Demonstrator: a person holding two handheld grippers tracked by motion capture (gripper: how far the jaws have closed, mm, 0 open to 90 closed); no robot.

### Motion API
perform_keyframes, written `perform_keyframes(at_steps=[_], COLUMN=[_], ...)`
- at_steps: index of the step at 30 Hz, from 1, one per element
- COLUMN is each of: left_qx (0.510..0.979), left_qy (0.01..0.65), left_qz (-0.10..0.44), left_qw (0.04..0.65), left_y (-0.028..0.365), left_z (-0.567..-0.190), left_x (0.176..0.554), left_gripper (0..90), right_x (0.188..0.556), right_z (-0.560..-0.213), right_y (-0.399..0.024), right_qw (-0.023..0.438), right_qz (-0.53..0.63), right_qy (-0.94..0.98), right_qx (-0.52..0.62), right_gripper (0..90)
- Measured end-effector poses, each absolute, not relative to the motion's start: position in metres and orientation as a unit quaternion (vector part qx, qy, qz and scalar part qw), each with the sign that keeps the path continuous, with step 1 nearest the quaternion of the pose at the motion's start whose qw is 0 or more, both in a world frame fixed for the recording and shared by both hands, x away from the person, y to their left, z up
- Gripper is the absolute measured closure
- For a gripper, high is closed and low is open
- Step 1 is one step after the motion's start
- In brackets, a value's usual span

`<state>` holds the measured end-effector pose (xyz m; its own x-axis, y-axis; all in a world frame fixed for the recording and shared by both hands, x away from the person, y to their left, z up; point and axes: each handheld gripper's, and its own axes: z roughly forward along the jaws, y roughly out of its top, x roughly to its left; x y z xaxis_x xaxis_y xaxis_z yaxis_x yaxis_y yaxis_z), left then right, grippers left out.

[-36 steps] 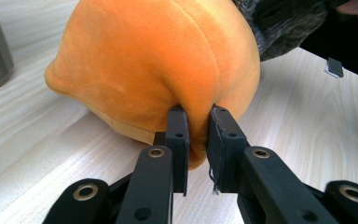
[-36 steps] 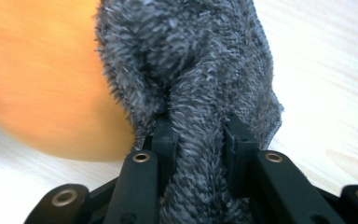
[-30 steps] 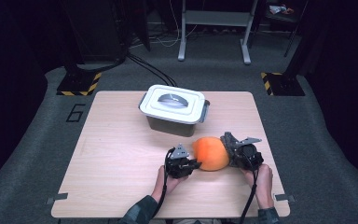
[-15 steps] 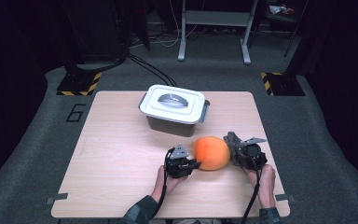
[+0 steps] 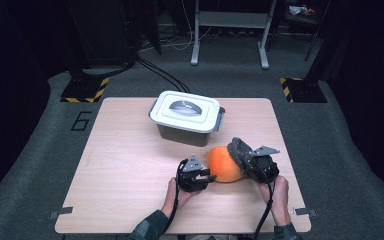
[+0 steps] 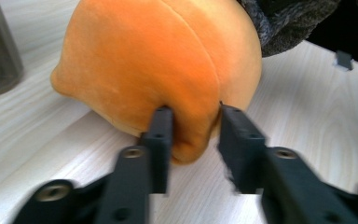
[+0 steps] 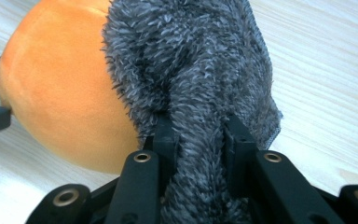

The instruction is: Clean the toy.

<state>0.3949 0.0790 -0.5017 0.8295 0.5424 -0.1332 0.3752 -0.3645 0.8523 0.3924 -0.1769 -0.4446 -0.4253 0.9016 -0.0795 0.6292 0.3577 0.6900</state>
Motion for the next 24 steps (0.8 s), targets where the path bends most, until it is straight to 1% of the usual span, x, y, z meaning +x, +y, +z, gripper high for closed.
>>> perform_keyframes(at_steps=[2, 4, 9, 12, 18, 21, 24], left_qx=[0.822, 0.823, 0.822, 0.822, 0.821, 0.819, 0.818], left_qy=[0.278, 0.282, 0.29, 0.287, 0.278, 0.271, 0.263], left_qz=[0.094, 0.106, 0.102, 0.111, 0.121, 0.119, 0.113], left_qw=[0.488, 0.482, 0.479, 0.479, 0.483, 0.492, 0.499], left_y=[0.079, 0.08, 0.079, 0.074, 0.069, 0.068, 0.066], left_z=[-0.502, -0.503, -0.508, -0.509, -0.509, -0.504, -0.497], left_x=[0.394, 0.392, 0.393, 0.392, 0.392, 0.392, 0.391], left_gripper=[52.8, 50.2, 47.6, 52.0, 74.1, 79.2, 80.7], right_x=[0.392, 0.394, 0.395, 0.396, 0.393, 0.39, 0.383], right_z=[-0.444, -0.444, -0.443, -0.444, -0.444, -0.44, -0.432], right_y=[-0.177, -0.177, -0.177, -0.178, -0.182, -0.187, -0.188], right_qw=[0.231, 0.232, 0.227, 0.229, 0.231, 0.233, 0.232], right_qz=[0.293, 0.293, 0.291, 0.293, 0.297, 0.303, 0.314], right_qy=[0.791, 0.793, 0.792, 0.793, 0.787, 0.786, 0.784], right_qx=[0.485, 0.481, 0.486, 0.483, 0.488, 0.486, 0.483], right_gripper=[71.1, 71.0, 71.0, 71.1, 71.2, 71.2, 71.1])
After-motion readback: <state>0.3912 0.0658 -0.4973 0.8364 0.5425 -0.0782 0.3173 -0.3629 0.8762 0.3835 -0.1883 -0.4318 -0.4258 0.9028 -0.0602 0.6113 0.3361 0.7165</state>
